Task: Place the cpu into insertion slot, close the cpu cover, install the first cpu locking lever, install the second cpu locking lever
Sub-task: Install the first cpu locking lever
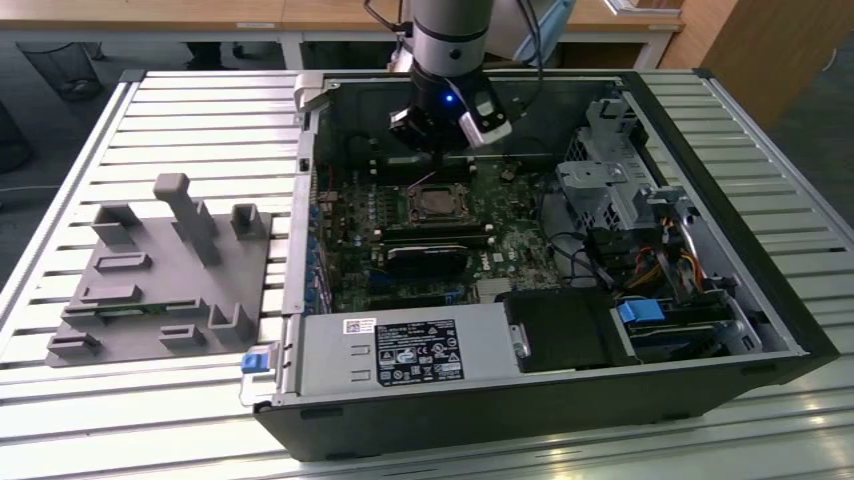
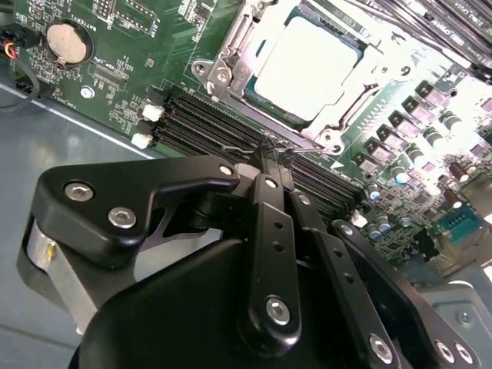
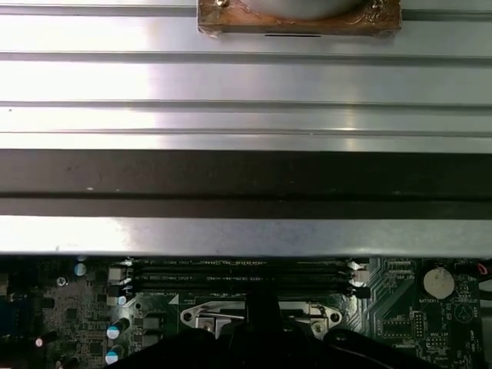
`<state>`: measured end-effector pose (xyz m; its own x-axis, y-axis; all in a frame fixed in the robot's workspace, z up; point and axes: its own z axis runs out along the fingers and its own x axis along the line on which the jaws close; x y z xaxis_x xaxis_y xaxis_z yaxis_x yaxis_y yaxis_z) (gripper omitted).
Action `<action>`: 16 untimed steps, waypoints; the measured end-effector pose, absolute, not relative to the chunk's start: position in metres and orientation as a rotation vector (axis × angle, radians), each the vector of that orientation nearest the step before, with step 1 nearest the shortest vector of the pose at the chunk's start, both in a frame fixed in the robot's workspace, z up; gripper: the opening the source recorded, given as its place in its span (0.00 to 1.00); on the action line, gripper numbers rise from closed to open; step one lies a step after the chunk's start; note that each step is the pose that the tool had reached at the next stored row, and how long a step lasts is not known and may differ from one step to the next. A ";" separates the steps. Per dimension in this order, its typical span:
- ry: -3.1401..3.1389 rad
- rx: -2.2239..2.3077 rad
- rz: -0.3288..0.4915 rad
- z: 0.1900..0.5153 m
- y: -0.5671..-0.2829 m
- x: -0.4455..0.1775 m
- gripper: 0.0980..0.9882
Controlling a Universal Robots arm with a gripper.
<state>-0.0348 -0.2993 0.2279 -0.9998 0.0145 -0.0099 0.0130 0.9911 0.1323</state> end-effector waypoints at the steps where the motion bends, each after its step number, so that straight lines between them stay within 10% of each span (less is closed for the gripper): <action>1: 3.124 0.022 0.208 0.228 -0.299 -0.034 0.02; 16: 3.124 0.021 0.208 0.222 -0.298 -0.024 0.02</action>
<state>-0.0238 -0.2982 0.2220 -0.9998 0.0144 -0.0100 0.0130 0.9911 0.1324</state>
